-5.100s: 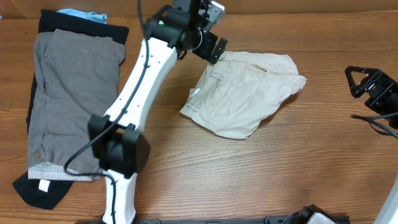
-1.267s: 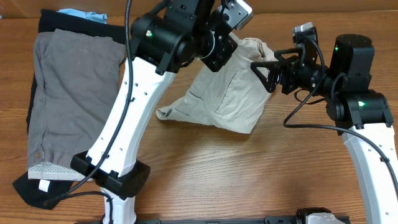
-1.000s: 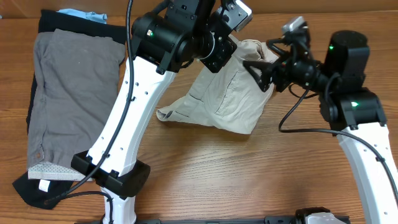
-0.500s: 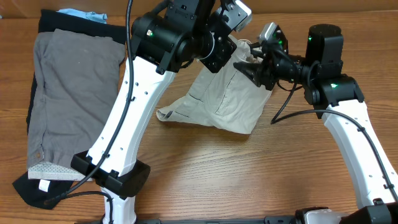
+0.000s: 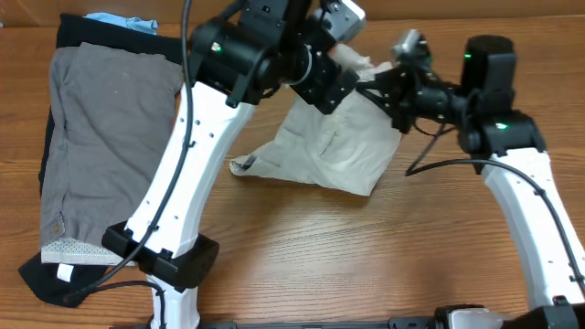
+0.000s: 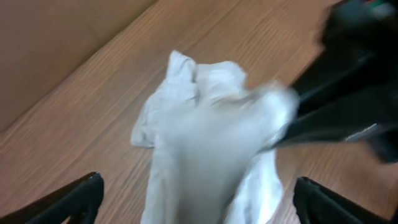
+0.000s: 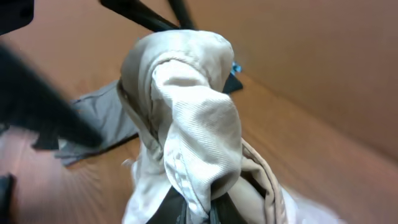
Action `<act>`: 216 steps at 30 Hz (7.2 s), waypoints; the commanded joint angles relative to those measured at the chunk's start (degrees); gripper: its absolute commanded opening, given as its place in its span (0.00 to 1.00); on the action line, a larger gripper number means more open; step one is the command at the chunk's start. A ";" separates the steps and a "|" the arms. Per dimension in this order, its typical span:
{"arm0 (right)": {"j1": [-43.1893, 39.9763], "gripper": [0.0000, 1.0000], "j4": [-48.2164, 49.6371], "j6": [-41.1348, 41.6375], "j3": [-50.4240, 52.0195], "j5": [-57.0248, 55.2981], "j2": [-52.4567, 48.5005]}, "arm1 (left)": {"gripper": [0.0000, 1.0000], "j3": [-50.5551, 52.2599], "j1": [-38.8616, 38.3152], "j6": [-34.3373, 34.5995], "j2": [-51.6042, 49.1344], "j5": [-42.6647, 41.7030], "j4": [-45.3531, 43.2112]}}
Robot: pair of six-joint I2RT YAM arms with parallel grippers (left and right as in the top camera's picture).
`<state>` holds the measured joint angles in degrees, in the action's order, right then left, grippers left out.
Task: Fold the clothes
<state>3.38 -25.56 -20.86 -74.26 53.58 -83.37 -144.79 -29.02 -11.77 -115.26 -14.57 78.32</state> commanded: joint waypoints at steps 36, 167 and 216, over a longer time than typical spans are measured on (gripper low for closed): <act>-15.78 0.04 -20.41 4.42 -1.55 -5.62 7.39 | 1.00 51.71 16.28 -1.01 -2.45 -9.84 -4.33; -14.95 0.91 -71.47 25.57 -40.28 -38.60 -3.72 | 1.00 11.45 25.11 13.77 12.20 5.44 18.47; -14.95 1.00 -56.59 27.12 -11.23 -37.00 3.28 | 0.04 91.52 25.40 22.75 12.41 3.98 -36.50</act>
<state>-11.86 -82.32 5.98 -85.69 16.27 -80.60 -55.00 -3.73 5.02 -100.97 -10.92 36.32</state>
